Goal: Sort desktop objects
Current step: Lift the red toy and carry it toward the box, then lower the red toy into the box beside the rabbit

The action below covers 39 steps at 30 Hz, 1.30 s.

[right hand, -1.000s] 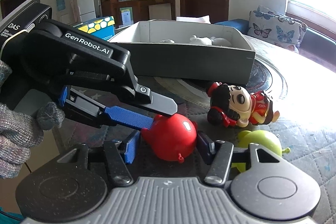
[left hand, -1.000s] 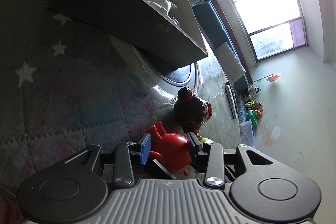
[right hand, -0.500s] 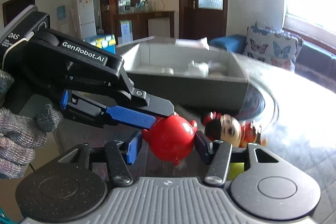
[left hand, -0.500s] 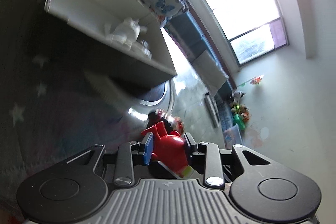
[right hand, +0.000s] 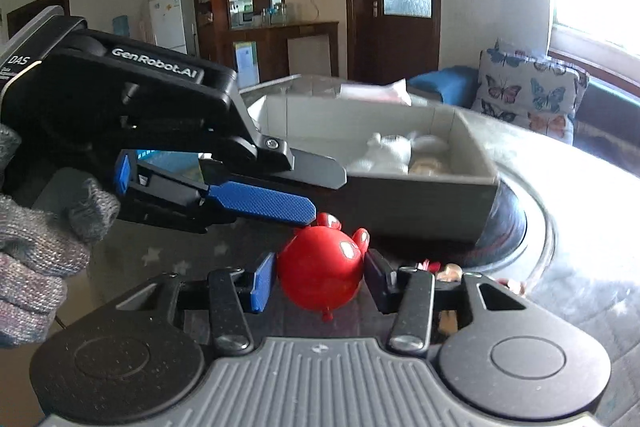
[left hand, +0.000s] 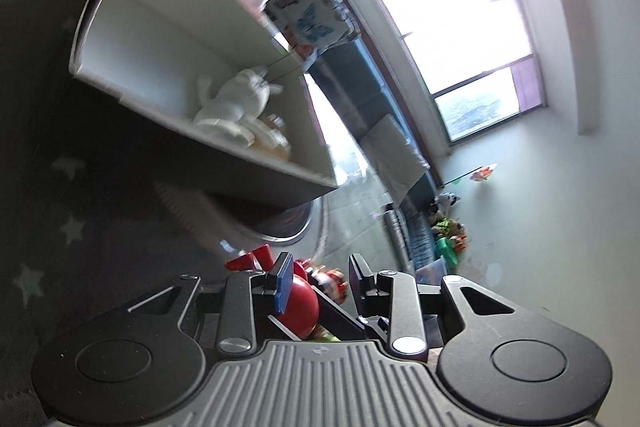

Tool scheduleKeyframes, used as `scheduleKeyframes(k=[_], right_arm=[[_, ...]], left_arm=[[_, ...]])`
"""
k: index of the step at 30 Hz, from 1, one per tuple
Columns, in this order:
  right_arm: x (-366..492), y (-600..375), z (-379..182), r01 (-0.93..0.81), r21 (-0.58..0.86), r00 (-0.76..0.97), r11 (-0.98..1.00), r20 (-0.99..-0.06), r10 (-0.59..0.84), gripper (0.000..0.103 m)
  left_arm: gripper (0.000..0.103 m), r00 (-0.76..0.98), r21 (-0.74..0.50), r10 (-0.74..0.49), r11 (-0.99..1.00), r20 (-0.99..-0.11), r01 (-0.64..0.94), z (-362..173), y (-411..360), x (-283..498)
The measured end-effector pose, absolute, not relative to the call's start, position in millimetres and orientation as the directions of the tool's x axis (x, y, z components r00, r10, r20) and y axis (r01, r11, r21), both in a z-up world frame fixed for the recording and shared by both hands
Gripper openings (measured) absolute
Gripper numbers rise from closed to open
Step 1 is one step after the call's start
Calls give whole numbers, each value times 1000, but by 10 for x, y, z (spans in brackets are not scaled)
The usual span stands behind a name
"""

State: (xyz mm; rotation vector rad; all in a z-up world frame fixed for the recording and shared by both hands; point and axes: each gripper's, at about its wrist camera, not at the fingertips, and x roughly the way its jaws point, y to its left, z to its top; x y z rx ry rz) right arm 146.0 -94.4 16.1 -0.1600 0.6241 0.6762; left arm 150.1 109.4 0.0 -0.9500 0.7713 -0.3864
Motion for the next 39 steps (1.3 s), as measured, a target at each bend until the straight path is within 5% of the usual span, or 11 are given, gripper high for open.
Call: scheduleKeyframes(k=[11, 19, 27, 39], right_arm=[[1408, -1045, -94, -627, 95, 568, 773, -624, 537, 48], [1378, -1027, -111, -631, 78, 571, 772, -627, 530, 49], [1365, -992, -66, -631, 47, 586, 774, -625, 516, 48], [1969, -744, 671, -665, -68, 681, 744, -466, 566, 49]], left_arm=[[37, 569, -737, -567, 667, -595, -107, -228, 972, 1486], [43, 550, -718, -564, 689, -617, -99, -190, 926, 1452], [44, 563, -745, -579, 660, -589, -101, -153, 957, 1425], [44, 717, -755, -532, 655, -451, 11, 672, 1235, 1860]])
